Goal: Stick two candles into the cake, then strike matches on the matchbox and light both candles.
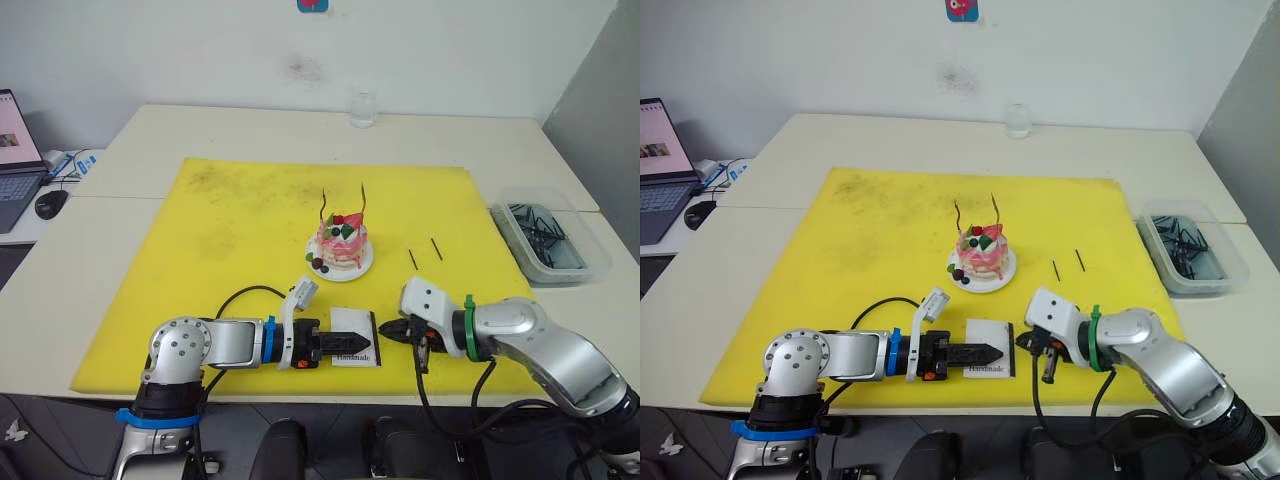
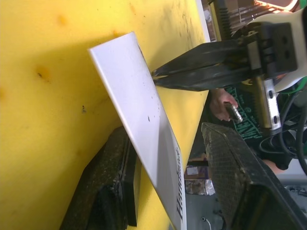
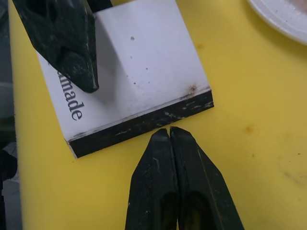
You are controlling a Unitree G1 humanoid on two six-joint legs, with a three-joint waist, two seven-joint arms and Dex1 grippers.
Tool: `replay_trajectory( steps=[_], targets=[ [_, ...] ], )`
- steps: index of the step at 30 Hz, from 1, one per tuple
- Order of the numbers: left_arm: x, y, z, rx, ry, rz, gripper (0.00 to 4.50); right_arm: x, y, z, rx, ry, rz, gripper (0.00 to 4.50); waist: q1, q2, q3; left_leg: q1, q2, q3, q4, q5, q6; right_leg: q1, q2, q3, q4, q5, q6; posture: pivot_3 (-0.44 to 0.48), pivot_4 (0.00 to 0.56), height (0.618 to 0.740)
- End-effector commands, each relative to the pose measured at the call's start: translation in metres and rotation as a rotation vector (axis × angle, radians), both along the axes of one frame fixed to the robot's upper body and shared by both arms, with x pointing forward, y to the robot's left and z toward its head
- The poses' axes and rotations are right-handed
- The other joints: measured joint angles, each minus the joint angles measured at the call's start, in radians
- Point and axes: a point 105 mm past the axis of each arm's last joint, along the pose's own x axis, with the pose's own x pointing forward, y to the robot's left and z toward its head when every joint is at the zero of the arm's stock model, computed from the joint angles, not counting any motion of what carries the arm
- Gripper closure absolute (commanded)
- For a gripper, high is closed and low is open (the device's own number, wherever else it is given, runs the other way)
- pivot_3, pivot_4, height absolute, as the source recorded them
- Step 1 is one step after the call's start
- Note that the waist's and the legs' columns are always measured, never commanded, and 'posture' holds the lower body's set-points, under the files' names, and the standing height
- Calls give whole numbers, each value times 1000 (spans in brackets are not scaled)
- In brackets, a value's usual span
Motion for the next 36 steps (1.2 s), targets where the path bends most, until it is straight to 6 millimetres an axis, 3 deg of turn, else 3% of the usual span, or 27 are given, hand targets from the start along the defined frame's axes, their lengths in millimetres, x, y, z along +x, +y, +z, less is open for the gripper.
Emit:
replay_trajectory(
  steps=[1, 30, 33, 36],
  targets=[
    [2, 3, -4, 17, 11, 30, 2172, -5, 5, 2, -1, -8, 37, 4500, 0, 0, 0, 0, 0, 0, 0, 0, 0, 0, 0, 0, 0, 0, 0, 0, 150, 740],
    [2, 4, -8, 25, 20, 55, 2172, -7, 10, -2, 41, -12, 51, 4500, 0, 0, 0, 0, 0, 0, 0, 0, 0, 0, 0, 0, 0, 0, 0, 0, 150, 740],
    [2, 6, -11, 60, 12, 58, 2793, -7, 10, -3, 46, -9, 47, 4500, 0, 0, 0, 0, 0, 0, 0, 0, 0, 0, 0, 0, 0, 0, 0, 0, 150, 740],
    [2, 6, -15, 81, 11, 63, 3701, -8, 13, -3, 56, -3, 43, 4500, 0, 0, 0, 0, 0, 0, 0, 0, 0, 0, 0, 0, 0, 0, 0, 0, 150, 740]
  ],
)
